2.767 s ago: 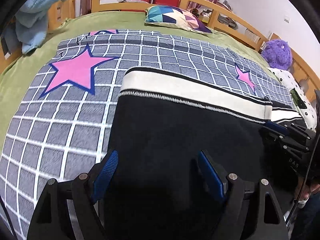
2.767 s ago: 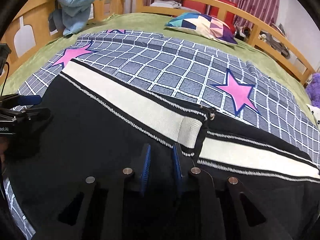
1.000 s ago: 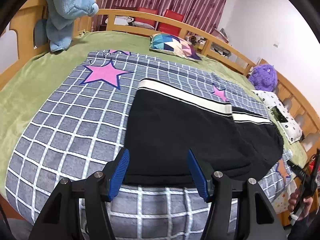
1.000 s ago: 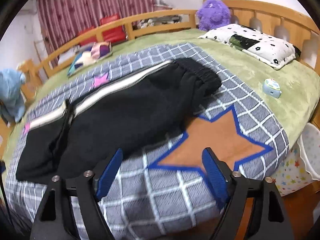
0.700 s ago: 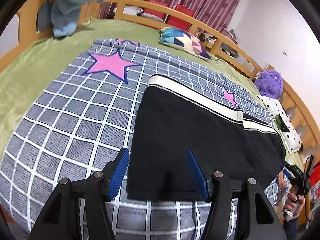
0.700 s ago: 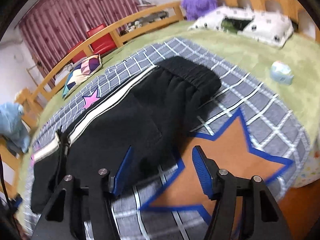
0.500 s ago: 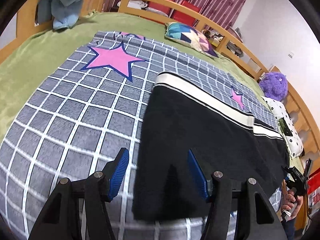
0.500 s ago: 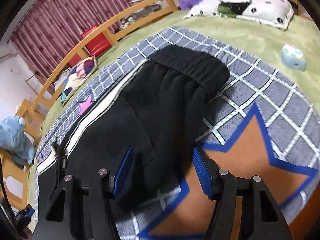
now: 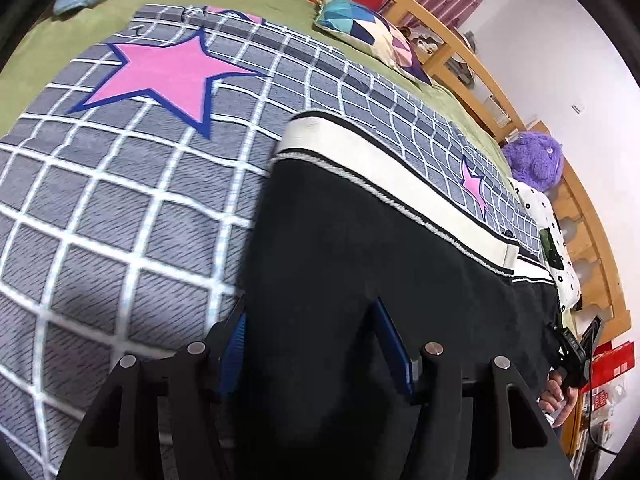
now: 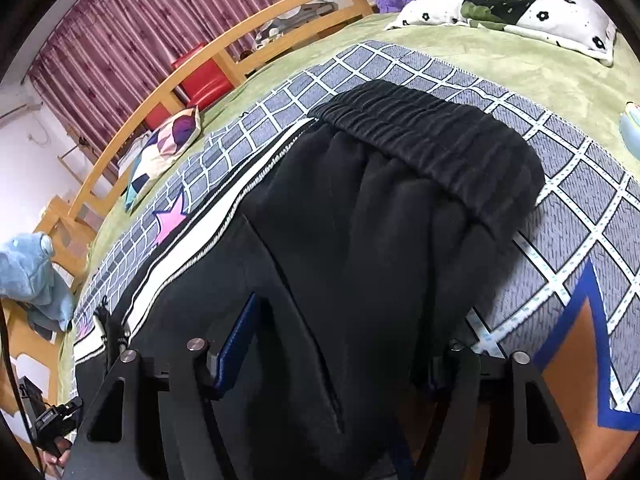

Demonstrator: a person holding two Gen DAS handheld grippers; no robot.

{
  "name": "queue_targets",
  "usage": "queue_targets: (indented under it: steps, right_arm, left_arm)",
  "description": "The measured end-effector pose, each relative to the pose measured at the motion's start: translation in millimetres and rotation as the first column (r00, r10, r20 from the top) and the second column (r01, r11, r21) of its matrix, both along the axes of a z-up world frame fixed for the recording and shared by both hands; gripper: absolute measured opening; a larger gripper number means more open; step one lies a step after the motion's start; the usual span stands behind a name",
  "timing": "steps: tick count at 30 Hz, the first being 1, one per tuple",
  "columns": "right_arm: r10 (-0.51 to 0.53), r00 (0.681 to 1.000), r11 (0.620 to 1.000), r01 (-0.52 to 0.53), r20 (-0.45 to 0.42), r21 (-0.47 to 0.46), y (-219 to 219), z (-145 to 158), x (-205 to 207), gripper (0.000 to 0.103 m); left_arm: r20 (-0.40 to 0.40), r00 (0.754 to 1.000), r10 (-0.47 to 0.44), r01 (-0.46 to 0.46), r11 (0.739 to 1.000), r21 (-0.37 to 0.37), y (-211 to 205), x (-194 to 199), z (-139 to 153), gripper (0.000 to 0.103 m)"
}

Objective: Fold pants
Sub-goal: 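Grasp the waistband with the right tool and lift it toward the leg ends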

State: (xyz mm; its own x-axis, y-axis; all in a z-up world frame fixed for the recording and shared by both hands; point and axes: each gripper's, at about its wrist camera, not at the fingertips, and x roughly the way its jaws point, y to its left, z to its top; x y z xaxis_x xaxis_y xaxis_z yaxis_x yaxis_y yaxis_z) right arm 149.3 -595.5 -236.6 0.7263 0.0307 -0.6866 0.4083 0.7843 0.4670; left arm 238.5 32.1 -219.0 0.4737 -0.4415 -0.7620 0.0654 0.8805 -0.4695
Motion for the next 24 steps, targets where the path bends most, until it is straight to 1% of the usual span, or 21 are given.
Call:
queue_targets:
  steps: [1,2,3,4,6,7,10,13,14,16,18,20,22,23,24]
  right_arm:
    - [-0.006,1.000,1.000,0.006,-0.008,-0.016,1.5,2.4,0.4,0.042]
    - [-0.010,1.000,1.000,0.010,-0.012,-0.028,2.9,5.4,0.3,0.029]
    - [-0.015,1.000,0.999,0.014,-0.014,-0.037,4.1,9.5,-0.6,0.023]
    - [-0.017,1.000,0.999,0.017,0.003,-0.038,6.1,17.1,-3.9,0.019]
    - [-0.026,0.999,0.997,0.028,0.024,-0.065,12.8,33.5,-7.0,0.017]
    - [-0.023,0.999,0.994,0.027,0.033,-0.102,21.0,48.4,-6.2,0.016]
    - [-0.003,0.997,0.986,0.017,0.082,-0.168,42.4,89.0,-4.3,0.015]
    - [0.037,0.987,0.980,-0.006,0.155,-0.197,66.7,131.9,-4.6,0.015]
    - [0.056,0.983,0.979,-0.020,0.174,-0.202,75.2,141.7,-4.3,0.015]
    - [0.106,0.973,0.978,-0.064,0.207,-0.200,93.8,154.1,-4.0,0.015]
    - [0.168,0.962,0.974,-0.128,0.217,-0.186,113.9,151.8,-4.0,0.015]
    - [0.220,0.955,0.968,-0.190,0.197,-0.165,131.5,137.4,-2.2,0.015]
    - [0.265,0.955,0.958,-0.244,0.136,-0.153,150.0,112.5,2.1,0.016]
    - [0.278,0.957,0.952,-0.262,0.087,-0.156,158.7,96.4,4.8,0.017]
    - [0.279,0.959,0.950,-0.269,0.047,-0.158,163.4,84.3,5.3,0.020]
  left_arm:
    - [0.004,1.000,0.000,0.000,1.000,0.022,-3.3,0.2,1.4,0.046]
    - [0.007,1.000,0.014,-0.014,1.000,0.020,-3.2,-0.7,3.2,0.030]
    - [0.016,1.000,0.021,-0.021,1.000,-0.016,-0.3,-1.2,5.6,0.015]
    - [0.032,0.999,0.022,-0.020,0.998,-0.058,3.2,-3.9,10.9,0.012]
    - [0.062,0.998,0.024,-0.019,0.997,-0.073,6.6,-6.4,26.6,0.010]
    - [0.087,0.996,0.021,-0.014,0.997,-0.075,6.6,-7.3,37.6,0.010]
    - [0.155,0.988,0.011,-0.005,0.999,-0.037,8.2,-9.0,68.5,0.010]
    - [0.178,0.984,0.009,0.001,0.999,-0.052,27.5,-9.0,91.9,0.010]
    - [0.189,0.982,0.023,-0.016,0.999,-0.040,36.6,-11.4,97.8,0.010]
    - [0.217,0.975,0.046,-0.051,0.999,0.016,57.3,-14.5,107.1,0.010]
    - [0.218,0.972,0.090,-0.100,0.994,0.035,87.2,-20.5,110.1,0.010]
    - [0.174,0.972,0.157,-0.164,0.986,0.028,125.9,-25.4,101.4,0.010]
    - [0.126,0.973,0.192,-0.197,0.980,0.030,153.2,-29.2,83.9,0.011]
    - [0.096,0.977,0.189,-0.193,0.981,0.034,159.6,-29.7,73.0,0.012]
    - [0.063,0.981,0.186,-0.189,0.981,0.043,161.9,-29.8,60.5,0.017]
